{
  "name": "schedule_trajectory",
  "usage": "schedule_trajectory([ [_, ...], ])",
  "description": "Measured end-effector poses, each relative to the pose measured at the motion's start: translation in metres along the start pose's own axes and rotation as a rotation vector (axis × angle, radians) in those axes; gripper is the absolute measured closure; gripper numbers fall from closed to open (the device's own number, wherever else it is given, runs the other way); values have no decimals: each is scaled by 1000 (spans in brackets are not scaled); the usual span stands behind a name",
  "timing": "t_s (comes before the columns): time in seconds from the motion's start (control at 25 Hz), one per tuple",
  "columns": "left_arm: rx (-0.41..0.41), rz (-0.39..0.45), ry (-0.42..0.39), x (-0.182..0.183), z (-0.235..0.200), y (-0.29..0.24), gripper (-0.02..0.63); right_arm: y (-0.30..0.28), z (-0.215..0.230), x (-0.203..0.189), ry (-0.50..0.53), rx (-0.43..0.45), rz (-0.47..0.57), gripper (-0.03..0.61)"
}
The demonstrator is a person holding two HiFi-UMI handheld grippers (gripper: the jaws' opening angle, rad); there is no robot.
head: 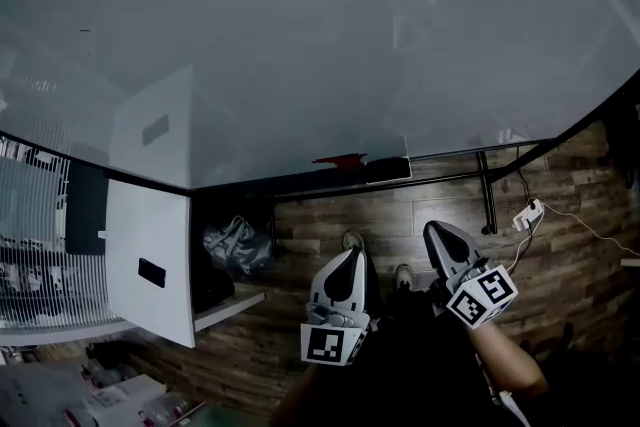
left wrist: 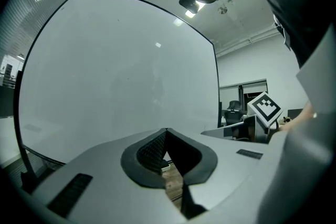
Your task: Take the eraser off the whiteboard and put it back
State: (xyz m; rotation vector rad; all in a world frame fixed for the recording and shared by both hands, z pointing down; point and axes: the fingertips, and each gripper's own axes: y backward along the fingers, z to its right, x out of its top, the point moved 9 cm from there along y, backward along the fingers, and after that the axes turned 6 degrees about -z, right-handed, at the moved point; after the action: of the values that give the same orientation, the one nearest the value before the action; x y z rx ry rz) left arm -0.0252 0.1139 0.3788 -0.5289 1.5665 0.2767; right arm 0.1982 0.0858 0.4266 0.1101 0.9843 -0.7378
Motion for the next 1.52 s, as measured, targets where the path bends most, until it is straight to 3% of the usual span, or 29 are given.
schedule_trajectory([
  [0.24,-1,-105,69,-6,-6,-15,606,-21,17,-6,-56,5,-35,565],
  [0.44,-8,-112,75,-8,-9,-22,606,-35,28,-14,-102,0,-59,565],
  [0.8,2,-124,103,-18,-18,-34,606,-56,67,-36,-340,1,-72,563],
  [1.12,-2,-144,126,-28,-21,-41,606,-73,91,-55,-475,-2,-80,560],
  [1.52,-13,-165,137,-38,-24,-47,606,-90,113,-72,-577,0,-84,459],
])
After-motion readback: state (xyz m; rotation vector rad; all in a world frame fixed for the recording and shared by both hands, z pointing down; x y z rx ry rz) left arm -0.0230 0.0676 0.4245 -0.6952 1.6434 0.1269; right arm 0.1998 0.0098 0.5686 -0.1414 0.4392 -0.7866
